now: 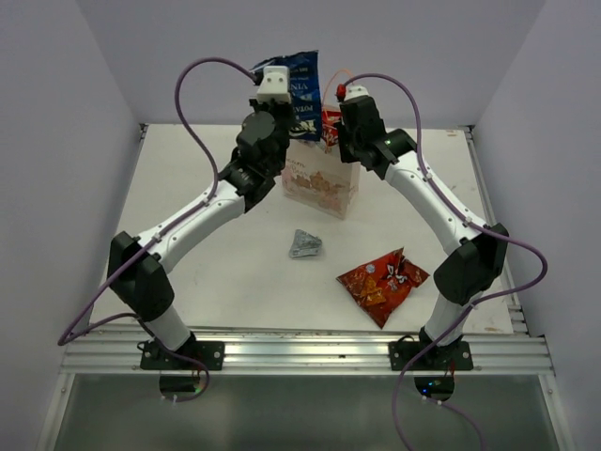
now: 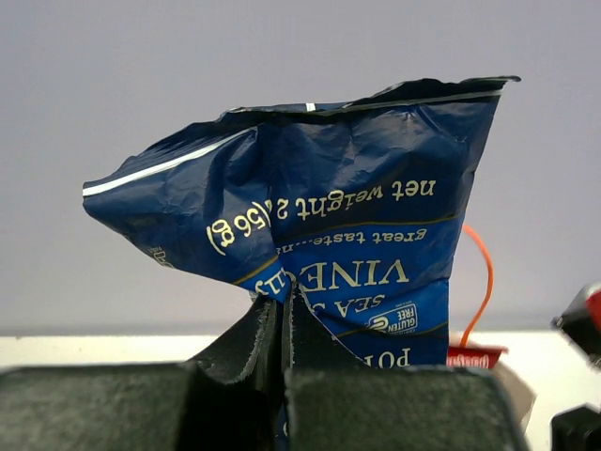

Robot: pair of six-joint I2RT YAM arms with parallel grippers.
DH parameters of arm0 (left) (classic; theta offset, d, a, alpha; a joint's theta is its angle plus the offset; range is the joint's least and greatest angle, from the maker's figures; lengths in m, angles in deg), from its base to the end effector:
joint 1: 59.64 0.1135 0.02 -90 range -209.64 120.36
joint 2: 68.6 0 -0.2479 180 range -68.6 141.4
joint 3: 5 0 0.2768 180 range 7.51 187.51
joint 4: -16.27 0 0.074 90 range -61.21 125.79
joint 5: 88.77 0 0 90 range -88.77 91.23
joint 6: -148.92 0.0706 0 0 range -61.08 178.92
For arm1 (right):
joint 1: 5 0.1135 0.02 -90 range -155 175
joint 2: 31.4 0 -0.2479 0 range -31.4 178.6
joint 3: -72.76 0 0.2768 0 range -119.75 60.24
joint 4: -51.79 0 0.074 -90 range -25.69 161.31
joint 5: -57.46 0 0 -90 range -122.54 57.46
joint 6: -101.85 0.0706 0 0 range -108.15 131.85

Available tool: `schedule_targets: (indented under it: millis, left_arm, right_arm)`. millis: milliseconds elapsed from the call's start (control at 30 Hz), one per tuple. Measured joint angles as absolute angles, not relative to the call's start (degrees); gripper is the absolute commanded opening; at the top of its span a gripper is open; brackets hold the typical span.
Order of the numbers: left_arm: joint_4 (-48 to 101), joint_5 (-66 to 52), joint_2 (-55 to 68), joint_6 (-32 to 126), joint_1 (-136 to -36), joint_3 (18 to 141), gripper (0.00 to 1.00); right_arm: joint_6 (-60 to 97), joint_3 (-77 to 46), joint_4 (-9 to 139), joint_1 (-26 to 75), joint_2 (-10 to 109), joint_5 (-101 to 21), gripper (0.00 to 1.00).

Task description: Place the snacks into the paper bag

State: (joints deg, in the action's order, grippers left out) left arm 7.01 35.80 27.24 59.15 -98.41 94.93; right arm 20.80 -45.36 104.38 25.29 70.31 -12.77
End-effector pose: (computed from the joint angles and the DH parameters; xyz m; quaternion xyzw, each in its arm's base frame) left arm 0.3758 -0.2505 0.4104 -0.0221 0.6360 -0.0733 0.7679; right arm 0.3999 0.2059 0.3515 -0.0863 0.8777 0.0055 0.4714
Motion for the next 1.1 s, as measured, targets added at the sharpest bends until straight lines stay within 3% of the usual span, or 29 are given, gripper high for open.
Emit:
schedule_targets:
  millis: [367, 667, 867, 1100]
  left_arm:
    - [-3.9, 41.8, 25.2, 67.1, -98.4, 102.4, 0.0]
    - [-10.3, 38.7, 40.5, 68.1, -98.4, 111.0, 0.0]
    - [-6.0, 35.2, 41.5, 65.4, -98.4, 106.7, 0.0]
    - [3.5, 26.9, 32.5, 64.2, -98.3, 94.8, 0.0]
  right_arm:
    - [20.8, -45.2, 104.2, 25.3, 70.3, -14.0, 0.0]
    - [20.8, -44.7, 104.1, 25.2, 70.3, -14.1, 0.0]
    - [20.8, -44.6, 104.1, 25.1, 70.3, -14.1, 0.0]
    - [21.0, -44.7, 104.1, 25.0, 70.5, -14.3, 0.0]
